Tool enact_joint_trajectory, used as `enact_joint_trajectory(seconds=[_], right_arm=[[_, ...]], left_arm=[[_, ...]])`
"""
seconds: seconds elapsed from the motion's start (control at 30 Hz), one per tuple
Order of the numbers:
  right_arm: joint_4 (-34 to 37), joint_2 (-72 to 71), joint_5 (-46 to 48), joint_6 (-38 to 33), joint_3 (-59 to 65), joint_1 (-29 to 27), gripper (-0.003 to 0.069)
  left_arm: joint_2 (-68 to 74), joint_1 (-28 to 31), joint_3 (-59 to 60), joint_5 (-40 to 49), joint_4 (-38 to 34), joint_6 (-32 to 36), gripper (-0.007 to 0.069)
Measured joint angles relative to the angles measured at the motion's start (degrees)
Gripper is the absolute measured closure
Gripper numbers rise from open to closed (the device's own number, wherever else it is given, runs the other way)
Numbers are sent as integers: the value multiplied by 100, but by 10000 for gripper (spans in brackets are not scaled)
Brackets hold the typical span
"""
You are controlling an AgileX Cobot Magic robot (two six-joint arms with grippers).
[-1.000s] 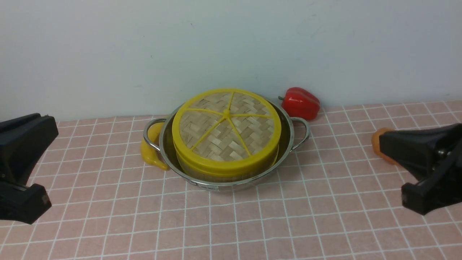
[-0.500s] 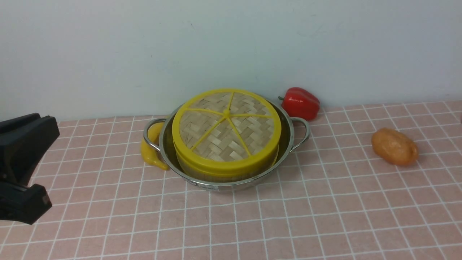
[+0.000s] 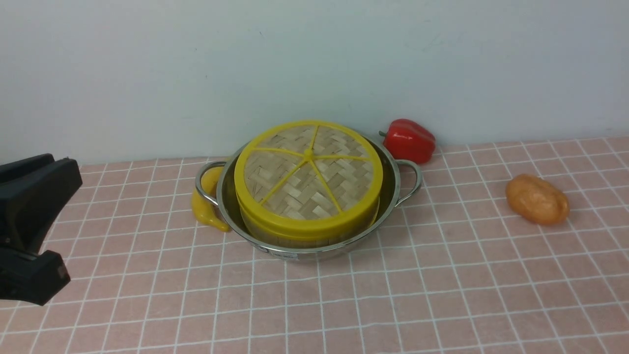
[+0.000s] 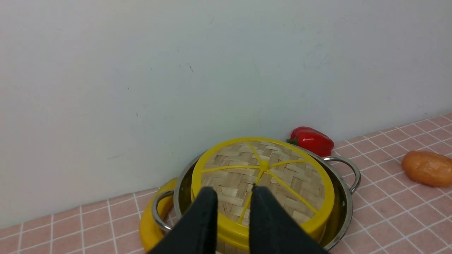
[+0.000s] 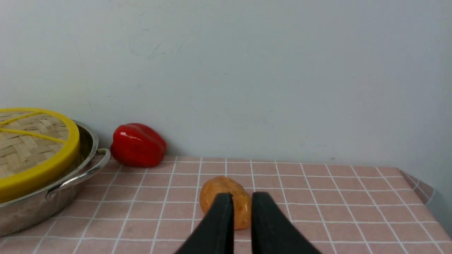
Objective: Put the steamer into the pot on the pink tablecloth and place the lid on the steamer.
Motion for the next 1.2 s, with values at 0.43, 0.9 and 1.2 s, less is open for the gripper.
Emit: enact_joint_trajectory(seconds=[0.43, 0.9, 1.2], right_arm=[[-72, -239, -149, -6, 534, -14, 498], [-72, -239, -149, -17, 534, -14, 459], [-72, -239, -149, -24, 534, -14, 434]], left_arm=[[0, 0, 0, 0, -5, 0, 465], [48, 0, 0, 0, -5, 0, 444], [-1052, 879, 698, -38, 873, 601, 423]])
